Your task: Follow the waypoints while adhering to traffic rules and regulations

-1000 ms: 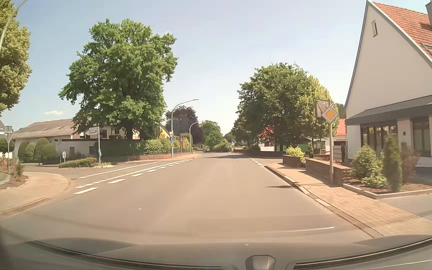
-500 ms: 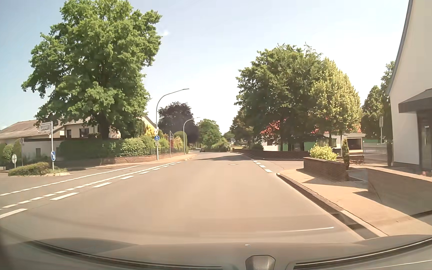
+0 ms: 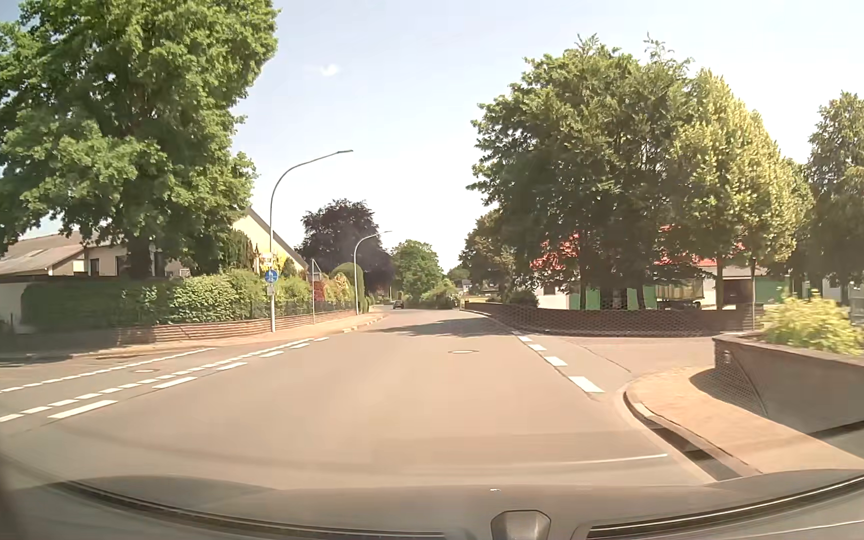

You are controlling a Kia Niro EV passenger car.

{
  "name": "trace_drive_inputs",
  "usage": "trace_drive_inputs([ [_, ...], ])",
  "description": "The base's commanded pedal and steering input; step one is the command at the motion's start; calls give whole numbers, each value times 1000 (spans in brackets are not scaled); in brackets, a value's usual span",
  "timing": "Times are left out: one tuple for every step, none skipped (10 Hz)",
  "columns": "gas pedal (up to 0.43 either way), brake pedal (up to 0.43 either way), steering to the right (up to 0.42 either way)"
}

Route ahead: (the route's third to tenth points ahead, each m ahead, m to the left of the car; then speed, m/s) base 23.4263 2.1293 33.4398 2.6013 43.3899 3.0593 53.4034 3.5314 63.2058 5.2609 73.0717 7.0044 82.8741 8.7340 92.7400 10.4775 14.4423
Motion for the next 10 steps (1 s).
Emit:
trace_drive_inputs([
  [118,6,-1],
  [118,6,-2],
  [118,6,-4],
  [118,6,-5],
  [118,6,-6],
  [118,6,-6],
  [118,6,-6],
  [118,6,-6],
  [118,6,-6],
  [118,6,-6],
])
